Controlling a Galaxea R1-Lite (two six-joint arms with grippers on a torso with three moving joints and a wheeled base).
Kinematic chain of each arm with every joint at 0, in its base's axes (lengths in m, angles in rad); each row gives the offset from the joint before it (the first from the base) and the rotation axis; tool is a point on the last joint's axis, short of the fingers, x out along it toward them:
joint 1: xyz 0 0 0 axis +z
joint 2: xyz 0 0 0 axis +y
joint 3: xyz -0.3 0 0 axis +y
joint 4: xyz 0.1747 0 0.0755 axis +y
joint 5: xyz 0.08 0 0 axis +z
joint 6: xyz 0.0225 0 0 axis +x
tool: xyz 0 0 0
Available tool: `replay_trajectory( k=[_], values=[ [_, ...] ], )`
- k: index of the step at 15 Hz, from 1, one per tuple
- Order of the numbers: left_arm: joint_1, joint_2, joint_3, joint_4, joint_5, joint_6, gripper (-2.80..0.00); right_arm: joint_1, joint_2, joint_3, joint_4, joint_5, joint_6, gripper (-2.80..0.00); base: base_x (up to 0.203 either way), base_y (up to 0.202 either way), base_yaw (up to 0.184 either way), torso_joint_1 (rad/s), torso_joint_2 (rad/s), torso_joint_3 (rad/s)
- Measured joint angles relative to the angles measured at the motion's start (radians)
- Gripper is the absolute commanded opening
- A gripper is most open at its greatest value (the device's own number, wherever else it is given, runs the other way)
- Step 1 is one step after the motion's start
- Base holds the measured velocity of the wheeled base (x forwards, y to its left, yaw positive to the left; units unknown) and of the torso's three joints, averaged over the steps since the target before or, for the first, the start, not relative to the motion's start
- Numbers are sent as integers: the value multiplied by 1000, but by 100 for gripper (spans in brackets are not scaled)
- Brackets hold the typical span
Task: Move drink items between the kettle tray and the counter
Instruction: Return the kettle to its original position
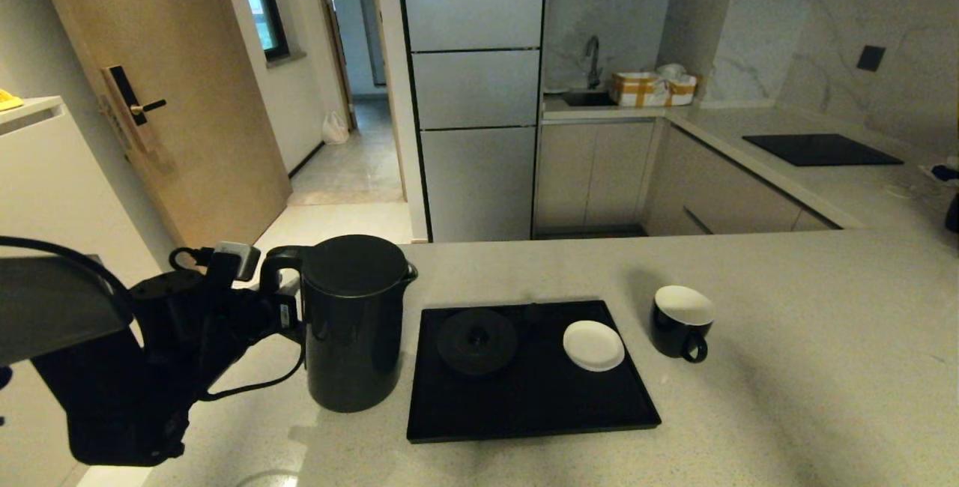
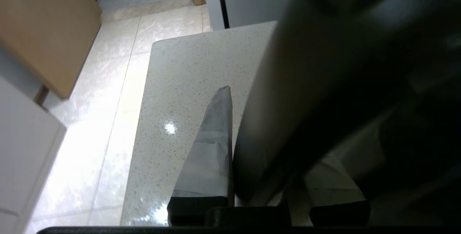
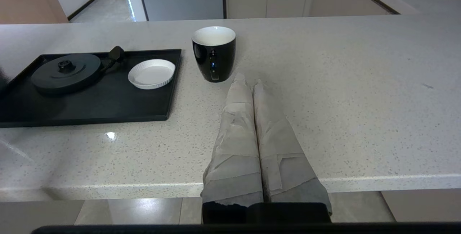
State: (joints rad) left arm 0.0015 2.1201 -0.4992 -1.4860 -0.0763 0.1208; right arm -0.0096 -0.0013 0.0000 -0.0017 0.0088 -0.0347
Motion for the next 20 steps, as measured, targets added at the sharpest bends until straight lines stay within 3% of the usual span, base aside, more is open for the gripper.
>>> replay_trajectory(
  k=[3, 6, 8, 13, 20],
  values=[
    [-35, -95, -34, 115, 33, -84, -280, 0, 0, 0, 0, 0, 0, -280, 0, 0, 0, 0, 0, 0],
    [-86, -210, -117, 317, 40, -173, -280, 0, 0, 0, 0, -1, 0, -280, 0, 0, 0, 0, 0, 0],
    [-127, -246, -162, 400, 51, -188, -280, 0, 0, 0, 0, 0, 0, -280, 0, 0, 0, 0, 0, 0],
    [-273, -177, -222, 394, 139, -191, -280, 1, 0, 0, 1, -1, 0, -280, 0, 0, 0, 0, 0, 0],
    [-364, -13, -310, 361, 205, -183, -280, 0, 0, 0, 0, 0, 0, -280, 0, 0, 0, 0, 0, 0]
  ],
)
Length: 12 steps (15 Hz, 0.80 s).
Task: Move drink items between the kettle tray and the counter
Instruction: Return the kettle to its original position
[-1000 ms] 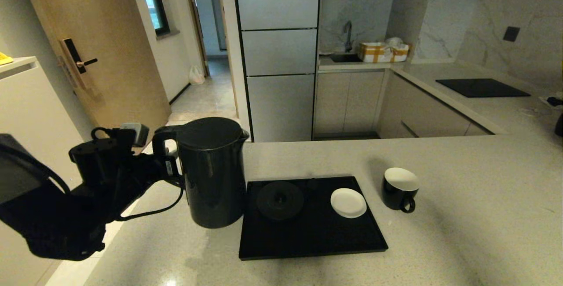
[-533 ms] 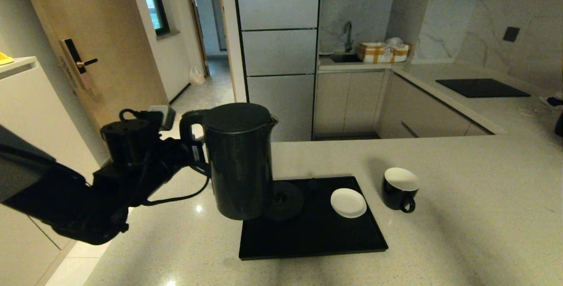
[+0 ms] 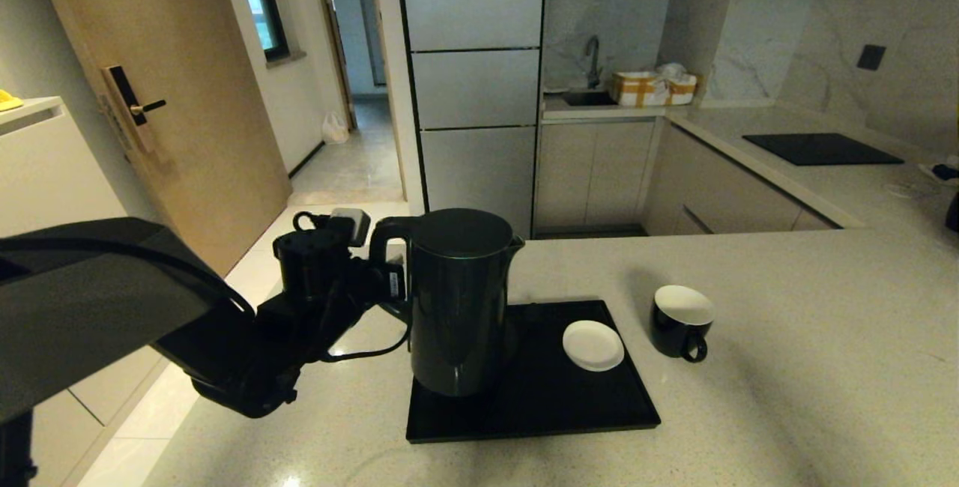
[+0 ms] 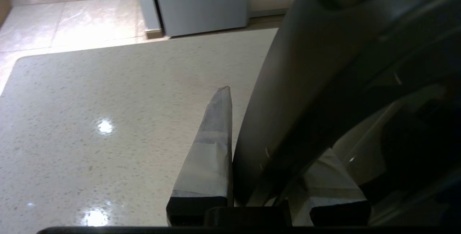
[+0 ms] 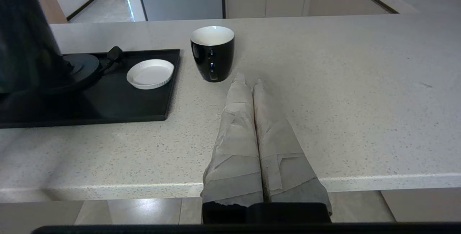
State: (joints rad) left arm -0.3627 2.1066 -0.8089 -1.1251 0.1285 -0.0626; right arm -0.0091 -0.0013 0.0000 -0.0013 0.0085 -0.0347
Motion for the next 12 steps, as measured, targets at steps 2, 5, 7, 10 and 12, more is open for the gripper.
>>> replay_trajectory(
  k=[2, 5, 7, 10, 12],
  values=[
    [-18, 36, -39, 5, 7, 0, -280, 0, 0, 0, 0, 0, 0, -280, 0, 0, 0, 0, 0, 0],
    [-29, 76, -108, 39, 22, 0, -280, 0, 0, 0, 0, 0, 0, -280, 0, 0, 0, 0, 0, 0],
    [-27, 90, -144, 64, 27, 0, -280, 0, 0, 0, 0, -1, 0, -280, 0, 0, 0, 0, 0, 0],
    [-28, 111, -176, 81, 28, 1, -280, 0, 0, 0, 0, 0, 0, -280, 0, 0, 0, 0, 0, 0],
    [-25, 129, -178, 77, 27, -1, -280, 0, 0, 0, 0, 0, 0, -280, 0, 0, 0, 0, 0, 0]
  ],
)
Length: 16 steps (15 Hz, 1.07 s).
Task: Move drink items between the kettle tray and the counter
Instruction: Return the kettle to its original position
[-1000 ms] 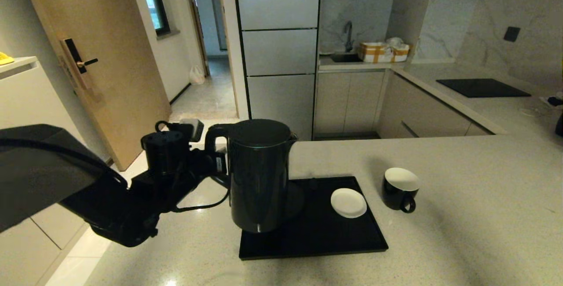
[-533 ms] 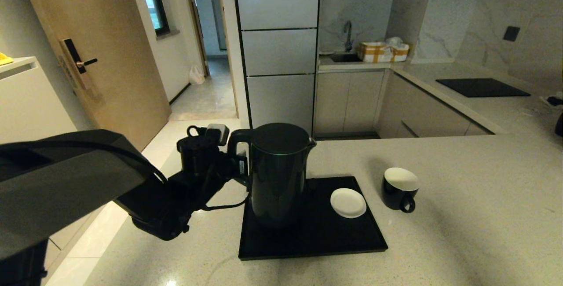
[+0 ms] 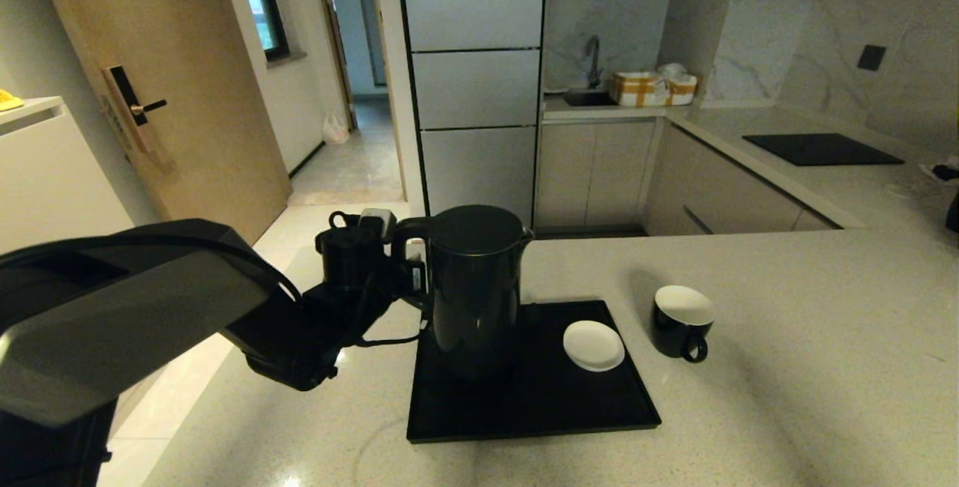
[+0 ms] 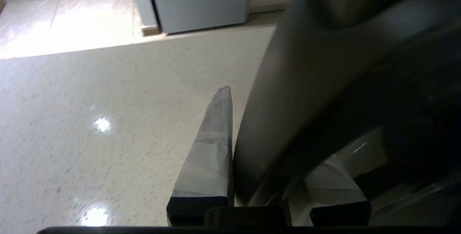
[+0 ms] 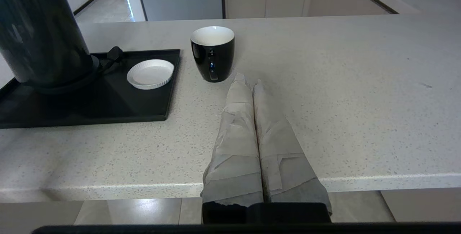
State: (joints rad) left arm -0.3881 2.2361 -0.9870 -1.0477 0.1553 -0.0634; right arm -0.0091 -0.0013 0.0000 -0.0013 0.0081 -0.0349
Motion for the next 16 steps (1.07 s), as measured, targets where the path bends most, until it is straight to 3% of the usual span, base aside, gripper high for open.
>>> replay_trajectory(
  k=[6, 8, 10, 16],
  values=[
    [1, 14, 69, -21, 1, 3, -280, 0, 0, 0, 0, 1, 0, -280, 0, 0, 0, 0, 0, 0],
    [2, 1, 78, -17, -1, 51, -280, 0, 0, 0, 0, 0, 0, -280, 0, 0, 0, 0, 0, 0],
    [4, -15, 67, 1, -3, 89, -280, 0, 0, 0, 0, 1, 0, -280, 0, 0, 0, 0, 0, 0],
    [10, -47, -4, 105, -4, 97, -280, 0, 0, 0, 0, 1, 0, -280, 0, 0, 0, 0, 0, 0]
  ],
)
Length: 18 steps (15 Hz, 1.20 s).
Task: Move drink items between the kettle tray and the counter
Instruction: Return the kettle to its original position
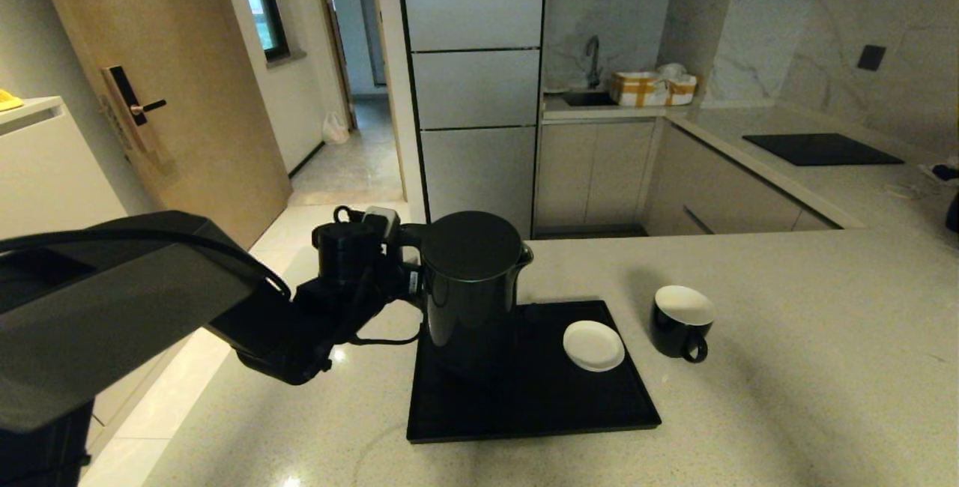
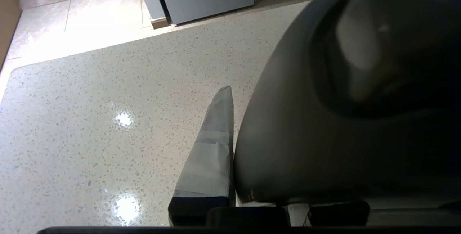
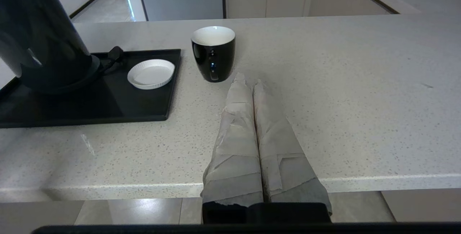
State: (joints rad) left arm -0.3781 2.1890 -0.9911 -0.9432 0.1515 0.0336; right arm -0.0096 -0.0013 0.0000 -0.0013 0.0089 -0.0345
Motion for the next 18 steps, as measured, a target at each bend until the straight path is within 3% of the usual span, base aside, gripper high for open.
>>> replay_trajectory(
  k=[18],
  values=[
    [7, 96, -100, 118, -13, -8, -280, 0, 0, 0, 0, 0, 0, -280, 0, 0, 0, 0, 0, 0]
  ],
)
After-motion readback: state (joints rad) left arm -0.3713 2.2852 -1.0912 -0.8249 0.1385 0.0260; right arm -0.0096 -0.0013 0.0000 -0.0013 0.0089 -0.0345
